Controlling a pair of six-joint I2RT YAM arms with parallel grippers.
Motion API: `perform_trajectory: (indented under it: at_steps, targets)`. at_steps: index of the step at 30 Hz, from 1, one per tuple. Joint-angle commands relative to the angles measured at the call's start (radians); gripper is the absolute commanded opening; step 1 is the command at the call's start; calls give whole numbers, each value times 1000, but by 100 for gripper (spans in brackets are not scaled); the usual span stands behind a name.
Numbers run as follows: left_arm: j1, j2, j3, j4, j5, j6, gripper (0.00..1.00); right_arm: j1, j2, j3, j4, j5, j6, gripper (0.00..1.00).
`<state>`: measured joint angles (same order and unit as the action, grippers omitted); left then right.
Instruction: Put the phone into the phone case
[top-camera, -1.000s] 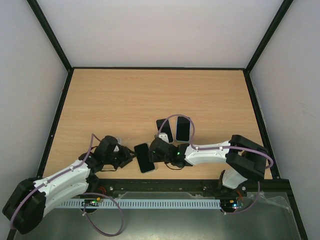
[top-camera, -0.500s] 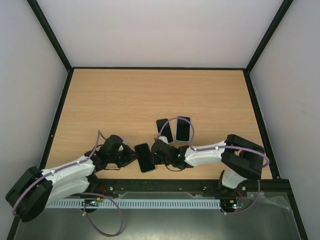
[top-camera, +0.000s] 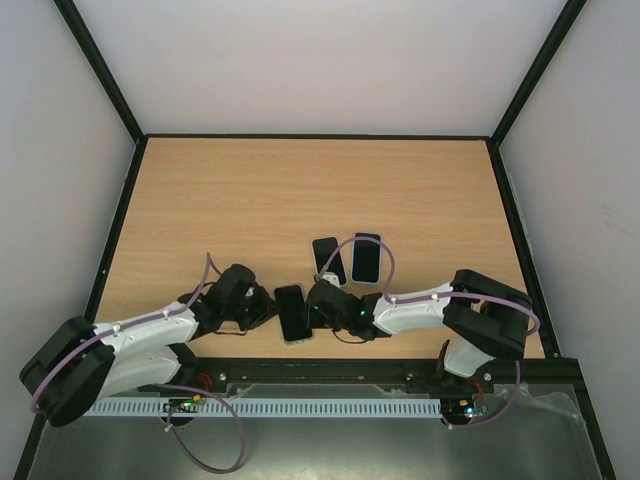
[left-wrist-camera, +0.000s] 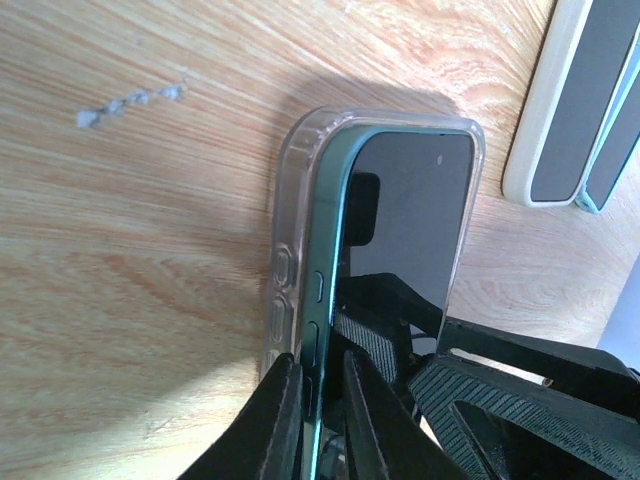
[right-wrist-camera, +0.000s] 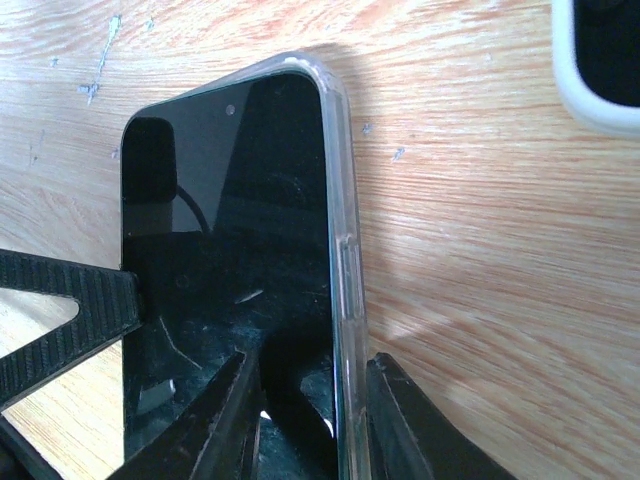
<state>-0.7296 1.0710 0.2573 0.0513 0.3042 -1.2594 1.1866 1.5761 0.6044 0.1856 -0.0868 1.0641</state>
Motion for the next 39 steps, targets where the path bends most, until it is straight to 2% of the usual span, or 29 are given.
perform_trajectory:
  at_steps: [1,7,11,17,22,26,32,39]
  targets:
    - [-14,-4,76,-37,-15,34,14,7,-31,-9,27,14,29,28]
    - [-14,-74,86,-160,-30,56,37,5,-59,-27,-24,-21,18,38]
    - [-16,-108,79,-213,-16,72,38,5,-59,-37,-30,-57,11,37]
    - [-25,-139,23,-182,12,49,35,12,-34,-46,-54,-77,5,33]
    - [-52,-116,-21,-91,31,13,32,22,21,-56,-46,-67,12,20]
    - [-82,-52,-12,-47,17,-2,29,22,55,-68,-8,-53,33,14]
    - [-91,19,2,14,-35,-16,12,24,86,-55,25,-50,42,13]
    - [-70,116,54,19,-58,22,8,22,18,-68,112,-56,61,15]
